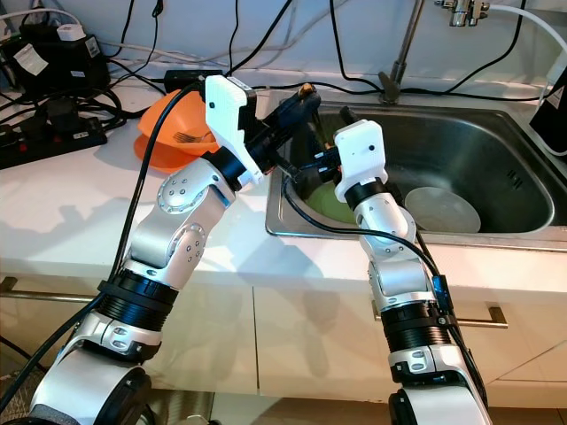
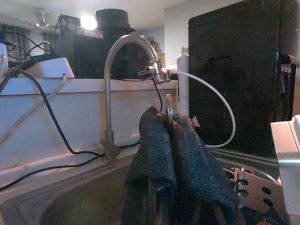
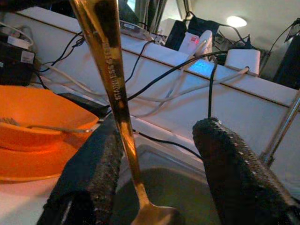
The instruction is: Kitchen organization
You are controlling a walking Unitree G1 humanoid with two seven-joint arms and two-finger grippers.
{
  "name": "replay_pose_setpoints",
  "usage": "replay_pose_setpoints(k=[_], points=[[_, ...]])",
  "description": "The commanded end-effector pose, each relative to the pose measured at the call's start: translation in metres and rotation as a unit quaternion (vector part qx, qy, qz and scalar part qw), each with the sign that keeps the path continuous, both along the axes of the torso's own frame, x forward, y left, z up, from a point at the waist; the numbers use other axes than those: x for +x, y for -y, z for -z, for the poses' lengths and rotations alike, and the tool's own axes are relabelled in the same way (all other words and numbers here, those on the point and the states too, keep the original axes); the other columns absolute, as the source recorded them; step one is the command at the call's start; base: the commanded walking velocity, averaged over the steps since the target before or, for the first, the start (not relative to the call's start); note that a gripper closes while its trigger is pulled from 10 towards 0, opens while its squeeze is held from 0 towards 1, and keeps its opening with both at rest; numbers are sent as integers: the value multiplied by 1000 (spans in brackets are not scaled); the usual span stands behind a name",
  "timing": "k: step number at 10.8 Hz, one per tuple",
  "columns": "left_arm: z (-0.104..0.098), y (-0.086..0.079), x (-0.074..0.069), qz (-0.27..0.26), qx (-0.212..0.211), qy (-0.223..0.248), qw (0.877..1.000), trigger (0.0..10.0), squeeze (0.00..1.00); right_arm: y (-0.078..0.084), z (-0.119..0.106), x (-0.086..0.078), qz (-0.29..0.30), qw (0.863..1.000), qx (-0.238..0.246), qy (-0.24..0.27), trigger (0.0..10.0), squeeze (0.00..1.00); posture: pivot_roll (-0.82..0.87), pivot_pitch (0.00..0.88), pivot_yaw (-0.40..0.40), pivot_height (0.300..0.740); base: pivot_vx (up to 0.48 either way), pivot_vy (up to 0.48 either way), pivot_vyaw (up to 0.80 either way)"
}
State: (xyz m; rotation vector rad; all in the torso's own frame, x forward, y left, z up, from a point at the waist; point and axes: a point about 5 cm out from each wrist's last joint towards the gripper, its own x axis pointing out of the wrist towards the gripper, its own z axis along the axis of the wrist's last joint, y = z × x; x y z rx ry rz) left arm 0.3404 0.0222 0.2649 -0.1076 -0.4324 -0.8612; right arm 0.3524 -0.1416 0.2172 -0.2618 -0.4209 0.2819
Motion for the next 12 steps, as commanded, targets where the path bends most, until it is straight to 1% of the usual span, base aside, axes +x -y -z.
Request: replay_pose_setpoints(k=[1, 7, 12], points=[[0, 0, 0, 0, 6, 1, 1000, 10000, 0, 2, -4, 1, 5, 1000, -1, 3, 0, 0, 116, 56, 0, 740, 0, 0, 0], [-5, 2, 0, 14, -10, -6, 1000, 10000, 0, -2, 3, 2, -3, 1000, 0, -13, 0, 0, 121, 55, -2, 740, 0, 0, 0], [-6, 1, 0, 16, -16, -10, 1000, 10000, 0, -1, 4, 3, -2, 1000, -1, -15, 0, 0, 122, 53, -7, 740, 0, 0, 0]])
